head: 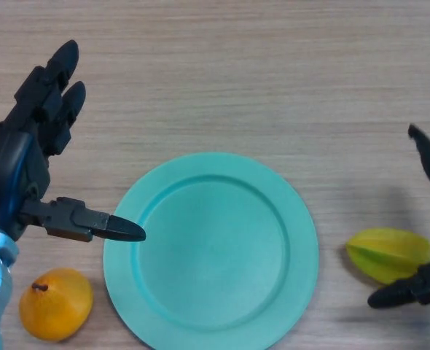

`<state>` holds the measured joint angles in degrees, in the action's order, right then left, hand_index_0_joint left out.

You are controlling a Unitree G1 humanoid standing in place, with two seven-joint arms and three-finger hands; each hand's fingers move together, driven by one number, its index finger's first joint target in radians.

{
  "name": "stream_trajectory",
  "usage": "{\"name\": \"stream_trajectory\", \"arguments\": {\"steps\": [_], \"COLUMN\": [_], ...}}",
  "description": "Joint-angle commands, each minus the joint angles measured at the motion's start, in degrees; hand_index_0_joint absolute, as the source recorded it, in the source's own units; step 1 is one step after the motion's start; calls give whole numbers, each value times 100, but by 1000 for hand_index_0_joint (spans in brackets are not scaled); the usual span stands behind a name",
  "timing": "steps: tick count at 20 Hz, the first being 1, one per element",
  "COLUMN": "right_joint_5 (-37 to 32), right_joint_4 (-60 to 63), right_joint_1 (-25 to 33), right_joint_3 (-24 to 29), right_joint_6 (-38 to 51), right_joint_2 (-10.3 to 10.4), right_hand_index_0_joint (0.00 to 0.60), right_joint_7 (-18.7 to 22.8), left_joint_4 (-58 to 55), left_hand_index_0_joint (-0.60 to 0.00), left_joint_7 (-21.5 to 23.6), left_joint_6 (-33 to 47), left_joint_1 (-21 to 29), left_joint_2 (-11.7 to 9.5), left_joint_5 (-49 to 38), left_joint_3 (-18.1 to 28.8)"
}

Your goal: Pick up the yellow starfruit and place it on the plate

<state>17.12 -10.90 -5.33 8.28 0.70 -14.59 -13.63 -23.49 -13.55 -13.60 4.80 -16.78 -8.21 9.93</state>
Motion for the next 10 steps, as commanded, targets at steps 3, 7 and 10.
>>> {"name": "stream_trajectory", "arguments": {"steps": [3,7,10], "right_joint_5": [111,-10,203], "right_joint_4": [317,391,588], "right_joint_1": [100,27,5], "right_joint_3": [424,415,451], "right_joint_6": [1088,979,967], "right_joint_2": [-272,-244,-292], "right_hand_index_0_joint": [0,400,600], "right_joint_7": [471,462,585], "left_joint_4": [-428,-467,-482], "left_hand_index_0_joint": [0,0,0], "left_joint_7": [87,17,-34], "left_joint_6": [493,418,337], "left_joint_1": [190,153,126], "left_joint_2": [-186,-185,-205], "left_joint_5": [-71,-104,-92], "left_joint_3": [227,248,299]}}
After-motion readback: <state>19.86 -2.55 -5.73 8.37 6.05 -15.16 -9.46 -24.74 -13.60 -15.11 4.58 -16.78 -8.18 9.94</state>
